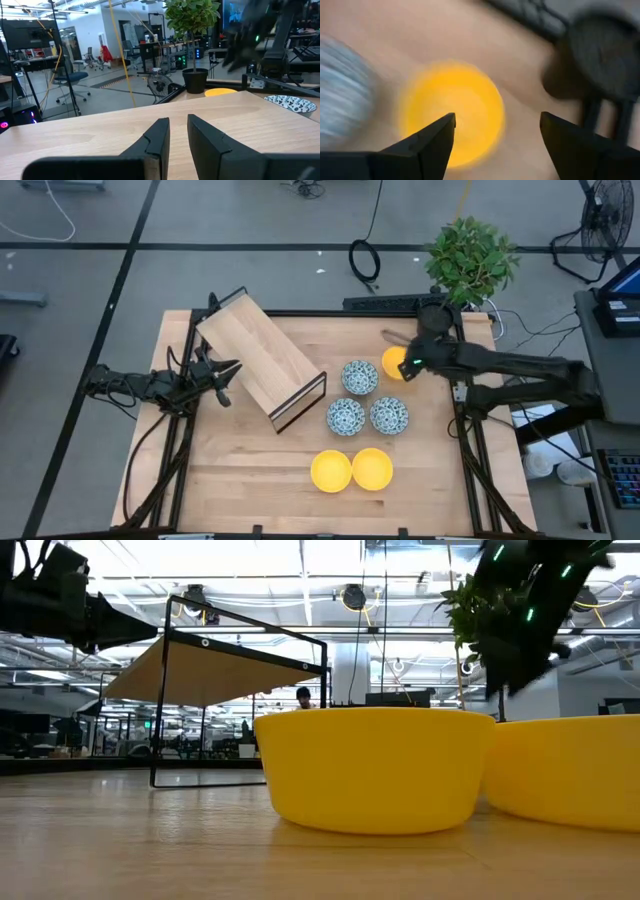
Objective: Pick & Place Mini bowls
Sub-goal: Put the top yellow bowl on the shelf
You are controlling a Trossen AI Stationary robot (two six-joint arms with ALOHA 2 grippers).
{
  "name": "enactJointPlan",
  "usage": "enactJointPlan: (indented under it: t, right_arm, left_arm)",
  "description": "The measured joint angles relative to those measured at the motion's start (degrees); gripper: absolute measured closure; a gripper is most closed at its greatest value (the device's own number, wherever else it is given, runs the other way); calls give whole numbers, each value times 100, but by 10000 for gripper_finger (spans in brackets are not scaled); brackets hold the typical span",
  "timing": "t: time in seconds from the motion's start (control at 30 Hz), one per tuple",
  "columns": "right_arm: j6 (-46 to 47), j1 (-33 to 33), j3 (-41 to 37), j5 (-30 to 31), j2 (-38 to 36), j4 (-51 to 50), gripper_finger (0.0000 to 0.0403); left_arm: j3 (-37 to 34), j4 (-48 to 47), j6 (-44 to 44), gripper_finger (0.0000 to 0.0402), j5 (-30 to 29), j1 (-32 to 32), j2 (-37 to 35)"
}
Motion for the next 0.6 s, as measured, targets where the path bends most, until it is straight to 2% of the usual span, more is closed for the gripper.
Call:
enactJointPlan:
  t: [0.23,0.4,0.6]
  right_arm:
    - [609,-319,-74,-447,1173,360,137]
    - [978,-499,-121,-438,1601,441,145]
    - [1158,-657,-121,-429,1763,519,147]
  left_arm:
    - [0,-2,0,328,1,0,0]
    - [0,2,0,328,1,0,0]
    - [0,2,0,328,1,0,0]
